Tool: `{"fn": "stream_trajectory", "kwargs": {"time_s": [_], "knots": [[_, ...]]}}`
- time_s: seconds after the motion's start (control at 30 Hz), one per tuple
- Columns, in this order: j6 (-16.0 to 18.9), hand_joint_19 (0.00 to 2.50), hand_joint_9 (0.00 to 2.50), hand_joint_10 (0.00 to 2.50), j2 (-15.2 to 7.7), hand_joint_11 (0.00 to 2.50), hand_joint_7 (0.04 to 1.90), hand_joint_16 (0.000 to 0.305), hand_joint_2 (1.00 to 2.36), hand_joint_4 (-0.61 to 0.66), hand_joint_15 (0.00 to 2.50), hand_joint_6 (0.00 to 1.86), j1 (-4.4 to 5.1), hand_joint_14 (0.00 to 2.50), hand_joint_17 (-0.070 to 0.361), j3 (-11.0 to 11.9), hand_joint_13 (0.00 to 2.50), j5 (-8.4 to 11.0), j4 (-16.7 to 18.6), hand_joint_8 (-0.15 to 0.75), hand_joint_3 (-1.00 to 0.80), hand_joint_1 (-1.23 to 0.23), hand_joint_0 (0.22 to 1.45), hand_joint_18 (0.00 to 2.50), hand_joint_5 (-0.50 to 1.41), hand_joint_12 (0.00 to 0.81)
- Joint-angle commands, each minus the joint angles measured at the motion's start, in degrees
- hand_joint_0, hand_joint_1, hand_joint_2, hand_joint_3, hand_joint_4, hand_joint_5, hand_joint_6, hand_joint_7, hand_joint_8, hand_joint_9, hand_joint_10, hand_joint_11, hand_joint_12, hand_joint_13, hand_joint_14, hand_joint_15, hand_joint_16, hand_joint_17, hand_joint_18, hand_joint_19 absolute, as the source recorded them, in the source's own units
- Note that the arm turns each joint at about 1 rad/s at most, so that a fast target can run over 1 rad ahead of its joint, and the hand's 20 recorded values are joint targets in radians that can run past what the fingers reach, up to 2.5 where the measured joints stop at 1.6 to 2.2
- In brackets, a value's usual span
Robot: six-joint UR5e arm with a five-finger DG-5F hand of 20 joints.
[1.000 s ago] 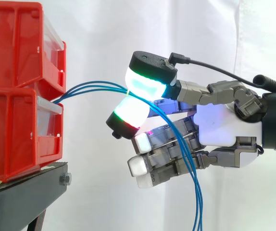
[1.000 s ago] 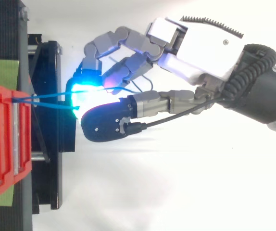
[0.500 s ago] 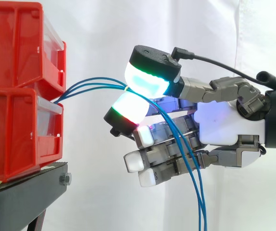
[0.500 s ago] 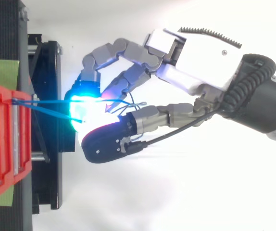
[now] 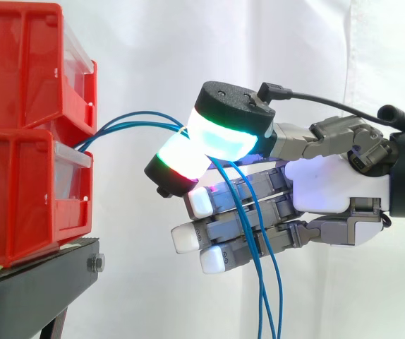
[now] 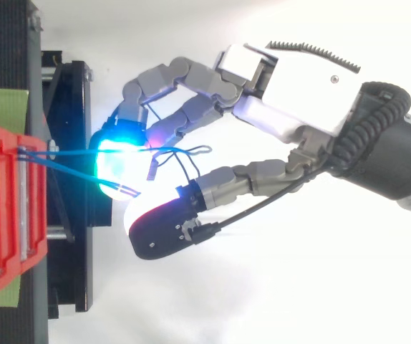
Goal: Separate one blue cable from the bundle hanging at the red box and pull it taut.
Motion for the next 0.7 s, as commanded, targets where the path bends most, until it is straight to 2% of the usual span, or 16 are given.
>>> {"fn": "stream_trajectory", "kwargs": {"time_s": [0.0,0.13,0.2,0.23,0.4,0.67], "knots": [[0.1,0.41,0.80,0.02,0.0,0.77,0.95,0.040,1.00,0.08,0.46,0.97,0.01,0.02,0.089,0.0,0.75,0.06,-0.1,0.281,-0.50,-0.94,0.74,0.71,-0.22,0.330],[0.1,0.47,0.87,0.01,0.0,0.79,0.95,0.040,1.00,0.10,0.47,0.95,0.01,0.02,0.090,0.0,0.77,0.06,-0.3,0.306,-0.50,-0.88,0.61,0.70,-0.21,0.338],[0.2,0.48,0.92,0.02,0.0,0.78,0.97,0.040,1.00,0.10,0.46,0.95,0.01,0.02,0.090,0.0,0.80,0.06,-0.3,0.316,-0.50,-0.84,0.61,0.73,-0.20,0.342],[0.2,0.48,0.95,0.02,0.0,0.77,0.98,0.040,1.00,0.10,0.47,0.94,0.01,0.02,0.090,0.0,0.82,0.06,-0.3,0.321,-0.50,-0.77,0.64,0.73,-0.19,0.342],[0.2,0.50,1.01,0.02,0.0,0.79,1.05,0.040,1.01,0.06,0.48,0.94,0.01,0.02,0.089,0.0,0.85,0.06,-0.4,0.332,-0.38,-0.76,0.65,0.76,-0.18,0.339],[0.2,0.54,1.15,0.02,0.0,0.90,1.02,0.041,1.00,0.11,0.55,0.93,0.01,0.02,0.091,-0.1,0.93,0.06,-0.3,0.350,-0.45,-0.61,0.60,0.78,-0.18,0.345]]}}
